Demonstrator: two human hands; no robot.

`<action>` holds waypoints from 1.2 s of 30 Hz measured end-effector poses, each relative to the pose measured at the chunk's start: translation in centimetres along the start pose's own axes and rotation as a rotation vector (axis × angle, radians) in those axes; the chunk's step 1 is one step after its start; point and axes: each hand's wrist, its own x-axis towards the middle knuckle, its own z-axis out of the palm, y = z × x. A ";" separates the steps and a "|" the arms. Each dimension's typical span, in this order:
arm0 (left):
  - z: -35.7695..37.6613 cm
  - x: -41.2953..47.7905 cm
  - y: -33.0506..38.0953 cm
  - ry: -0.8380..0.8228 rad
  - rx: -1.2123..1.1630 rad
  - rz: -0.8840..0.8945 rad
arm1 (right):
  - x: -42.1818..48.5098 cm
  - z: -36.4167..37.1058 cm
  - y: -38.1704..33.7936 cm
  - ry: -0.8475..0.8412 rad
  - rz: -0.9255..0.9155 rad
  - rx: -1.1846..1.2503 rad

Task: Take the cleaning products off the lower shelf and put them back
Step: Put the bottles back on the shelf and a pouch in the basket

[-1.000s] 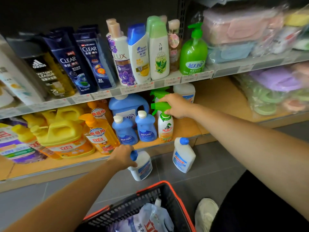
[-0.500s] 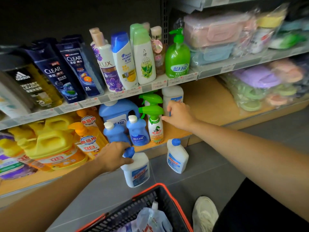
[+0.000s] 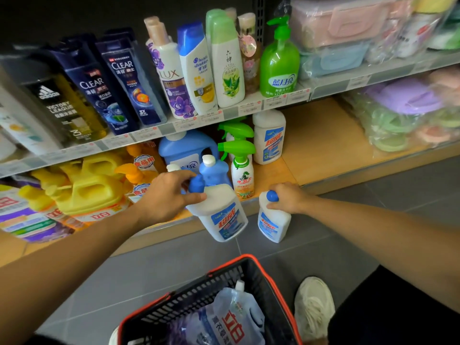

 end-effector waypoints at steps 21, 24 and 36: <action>2.1 -0.3 -3.4 -0.057 0.127 0.016 | -4.1 -15.5 -0.7 0.456 -0.098 0.515; 1.9 -0.4 -4.2 -0.035 0.133 0.026 | -3.2 -17.1 -1.1 0.475 -0.123 0.547; 2.3 0.7 -4.5 -0.010 0.150 0.037 | 2.6 -15.0 -1.2 0.387 -0.086 0.595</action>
